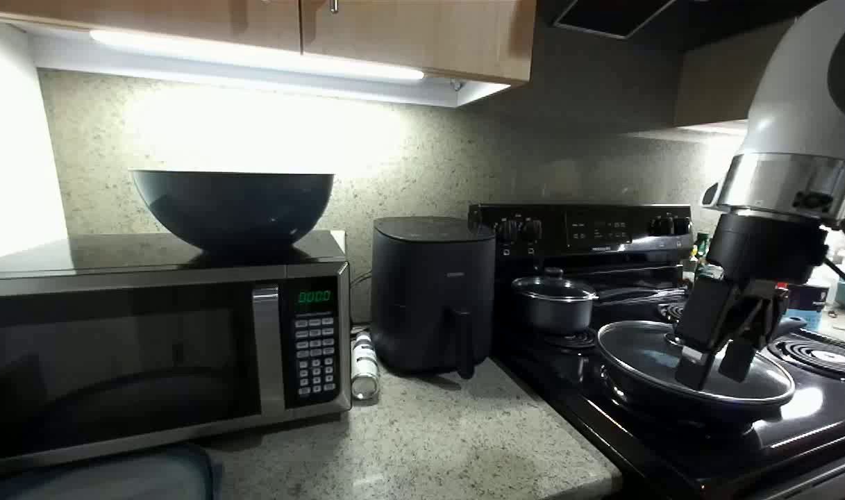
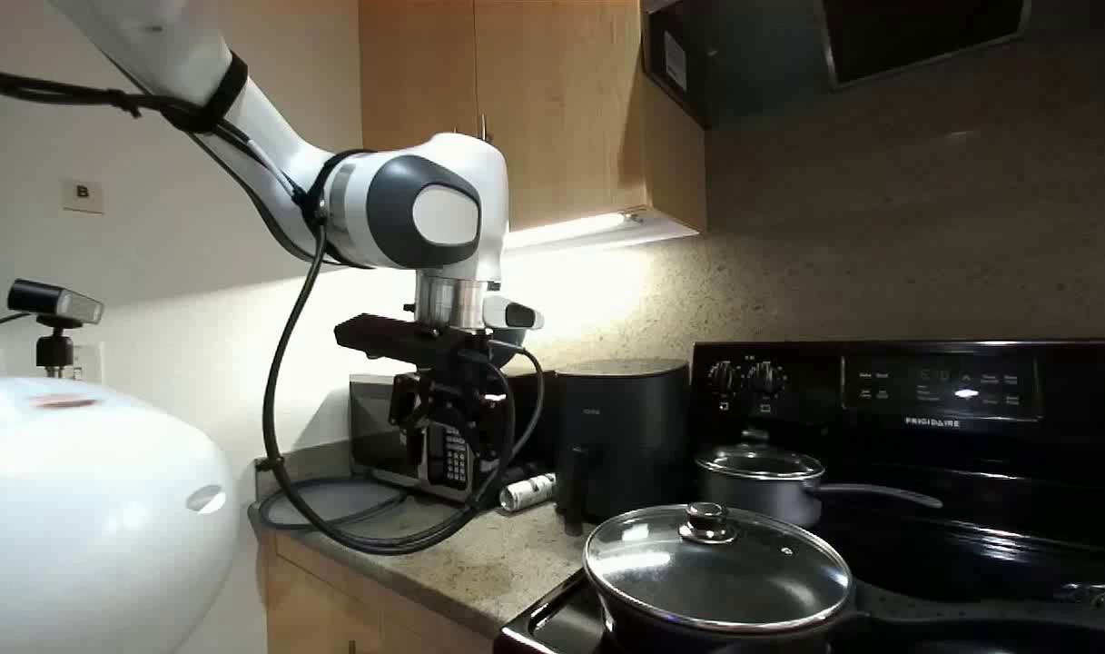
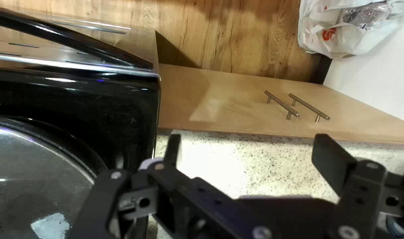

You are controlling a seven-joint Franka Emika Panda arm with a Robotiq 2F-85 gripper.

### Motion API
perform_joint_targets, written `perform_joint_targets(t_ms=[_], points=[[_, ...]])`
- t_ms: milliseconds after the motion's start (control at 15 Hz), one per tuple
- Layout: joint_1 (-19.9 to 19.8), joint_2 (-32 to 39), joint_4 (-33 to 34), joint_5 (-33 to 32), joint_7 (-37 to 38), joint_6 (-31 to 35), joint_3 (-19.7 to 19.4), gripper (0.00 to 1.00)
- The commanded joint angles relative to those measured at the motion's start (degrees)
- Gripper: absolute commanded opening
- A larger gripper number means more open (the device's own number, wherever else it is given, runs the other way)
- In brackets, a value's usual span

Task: Slide the pot on the stove to the plate on the right

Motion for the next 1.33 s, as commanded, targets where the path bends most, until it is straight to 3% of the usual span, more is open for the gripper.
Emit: perform_joint_targets(t_ms=[0, 400, 733, 1067, 1133, 1267], points=[[-0.59, -0.01, 0.11, 0.4, -0.34, -0.25, 0.55, 1.0], [-0.59, -0.01, 0.11, 0.4, -0.34, -0.26, 0.55, 1.0], [-8.35, 3.25, 4.66, -3.65, 10.07, 3.48, 2.4, 1.0], [-17.12, 8.6, 14.97, -8.65, 18.49, 3.51, 1.69, 1.0], [-14.48, 4.96, 10.97, -6.96, 14.72, 2.75, 0.98, 1.0], [-15.13, 5.99, 12.52, -7.17, 14.91, 2.61, 0.58, 1.0]])
